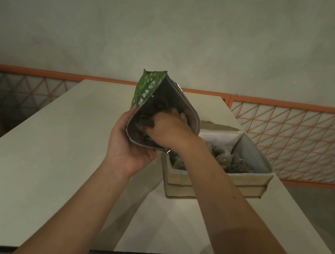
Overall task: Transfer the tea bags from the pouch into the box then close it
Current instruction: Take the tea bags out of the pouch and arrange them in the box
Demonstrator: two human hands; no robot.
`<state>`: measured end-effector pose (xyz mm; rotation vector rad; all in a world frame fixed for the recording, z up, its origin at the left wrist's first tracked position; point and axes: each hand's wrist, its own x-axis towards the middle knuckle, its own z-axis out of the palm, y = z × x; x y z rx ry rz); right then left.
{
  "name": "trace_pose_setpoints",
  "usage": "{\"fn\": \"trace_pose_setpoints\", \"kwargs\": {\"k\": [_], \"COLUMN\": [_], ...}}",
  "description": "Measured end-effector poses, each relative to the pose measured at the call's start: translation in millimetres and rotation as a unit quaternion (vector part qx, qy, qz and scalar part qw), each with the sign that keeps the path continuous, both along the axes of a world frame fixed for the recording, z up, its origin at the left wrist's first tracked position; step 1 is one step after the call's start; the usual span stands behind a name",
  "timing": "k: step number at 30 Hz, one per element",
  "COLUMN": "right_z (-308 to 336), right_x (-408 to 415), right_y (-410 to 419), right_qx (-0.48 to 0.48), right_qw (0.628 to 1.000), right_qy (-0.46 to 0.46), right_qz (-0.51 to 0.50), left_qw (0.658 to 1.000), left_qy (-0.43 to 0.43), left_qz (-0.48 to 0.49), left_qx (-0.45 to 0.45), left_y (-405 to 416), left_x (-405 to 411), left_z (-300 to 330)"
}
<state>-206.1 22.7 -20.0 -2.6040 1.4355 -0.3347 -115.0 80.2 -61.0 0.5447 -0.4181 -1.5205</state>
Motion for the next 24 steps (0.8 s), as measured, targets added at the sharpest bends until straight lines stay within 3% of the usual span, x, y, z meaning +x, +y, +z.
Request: {"fn": "trace_pose_setpoints", "kwargs": {"k": [7,12,19,24], "right_z": [8,15,15,12], "right_x": [-14,-36,-65,-91], "right_y": [12,26,44,50], "right_qx": [0.029,0.056,-0.026,-0.066], "right_qw": [0.997,0.979,0.910,0.833], "right_qy": [-0.063,-0.192,-0.413,-0.549], "right_qz": [0.041,0.040,0.006,-0.026], "left_qw": [1.000,1.000,1.000,0.999], "left_qy": [0.010,0.010,0.014,0.040], "left_qz": [-0.002,0.003,-0.007,-0.017], "left_qx": [0.001,0.002,-0.014,-0.027], "left_y": [-1,0,-2,-5], "left_x": [-2,-2,-6,-5], "left_z": [-2,-4,-2,-2]}}
